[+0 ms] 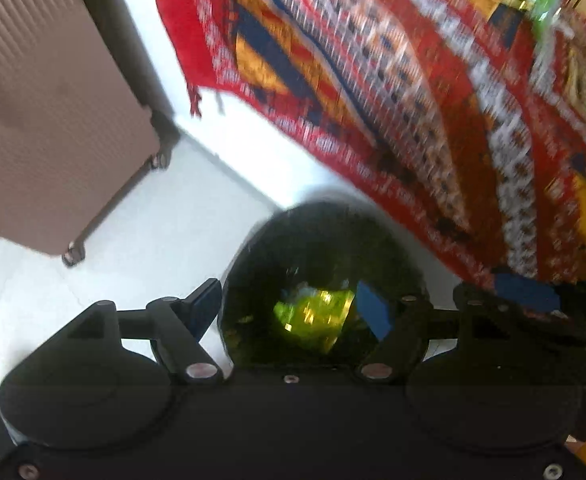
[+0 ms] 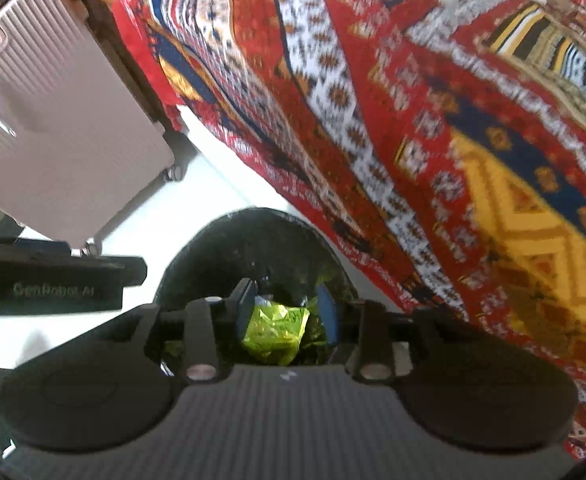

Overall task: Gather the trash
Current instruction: 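Move both tools back over the trash on the cloth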

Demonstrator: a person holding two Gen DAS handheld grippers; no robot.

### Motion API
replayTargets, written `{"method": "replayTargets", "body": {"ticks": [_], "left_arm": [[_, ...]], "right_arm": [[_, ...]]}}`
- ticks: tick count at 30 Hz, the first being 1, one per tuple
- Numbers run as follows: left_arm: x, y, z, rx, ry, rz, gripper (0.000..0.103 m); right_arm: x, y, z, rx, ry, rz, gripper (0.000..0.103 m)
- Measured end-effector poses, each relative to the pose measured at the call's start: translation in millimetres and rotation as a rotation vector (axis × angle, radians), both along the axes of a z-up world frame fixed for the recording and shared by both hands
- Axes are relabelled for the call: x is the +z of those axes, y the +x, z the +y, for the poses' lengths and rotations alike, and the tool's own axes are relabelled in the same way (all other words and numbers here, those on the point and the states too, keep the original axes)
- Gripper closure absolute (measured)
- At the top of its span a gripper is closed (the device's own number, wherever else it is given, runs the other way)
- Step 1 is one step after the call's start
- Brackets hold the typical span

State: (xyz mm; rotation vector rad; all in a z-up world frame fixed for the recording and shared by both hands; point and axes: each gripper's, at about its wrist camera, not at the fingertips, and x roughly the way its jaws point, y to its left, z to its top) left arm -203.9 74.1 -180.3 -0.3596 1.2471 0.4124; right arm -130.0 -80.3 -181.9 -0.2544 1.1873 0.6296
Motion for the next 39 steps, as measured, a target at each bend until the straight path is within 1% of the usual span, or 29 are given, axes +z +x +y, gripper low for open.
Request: {"method": "replayTargets", "body": {"ticks": [2,6,9,11,15,18,21,27,30,33,35,39], "left_arm": [[15,2,1,-0.010,0.001,-0.042,0.029],[47,13,2,-0.048,-0.007,-0.149,0.029],[70,29,-5,-0.100,0.038,-0.183,0.029],[85,42,-10,-0.123,0.056,-0.210,0.029],[114,65,-20,-0.156,0.067,-0.272,0.027],[132,82,-30,-0.182,0.076,-0.297,0.025],[147,101,-42,-0.216,0.093,-0.322,0.024],[177,141,-61,-0.243,0.059,-0.404,0.022],[185,164,-68,-0.247,0.050,-0.427,0.022],[184,190,-77,-0.257,0.062,-0.423,0.022],[181,208,-83,-0.260,0.065,-0.415,0.022],[162,241,-94,-0.265,0.046,-0.391,0.023]], "right_arm": [[15,3,-6,-0.017,0.018,-0.017,0.042],[44,15,-21,-0.068,0.060,-0.043,0.041],[69,30,-35,-0.111,0.088,-0.079,0.040],[85,32,-41,-0.142,0.105,-0.107,0.037],[115,48,-59,-0.217,0.138,-0.159,0.036],[133,60,-76,-0.276,0.160,-0.181,0.036],[149,77,-92,-0.324,0.172,-0.203,0.036],[180,112,-118,-0.366,0.202,-0.257,0.036],[190,132,-129,-0.375,0.204,-0.283,0.036],[194,154,-138,-0.383,0.197,-0.296,0.037],[194,171,-143,-0.385,0.191,-0.303,0.040],[186,203,-149,-0.377,0.190,-0.296,0.040]]}}
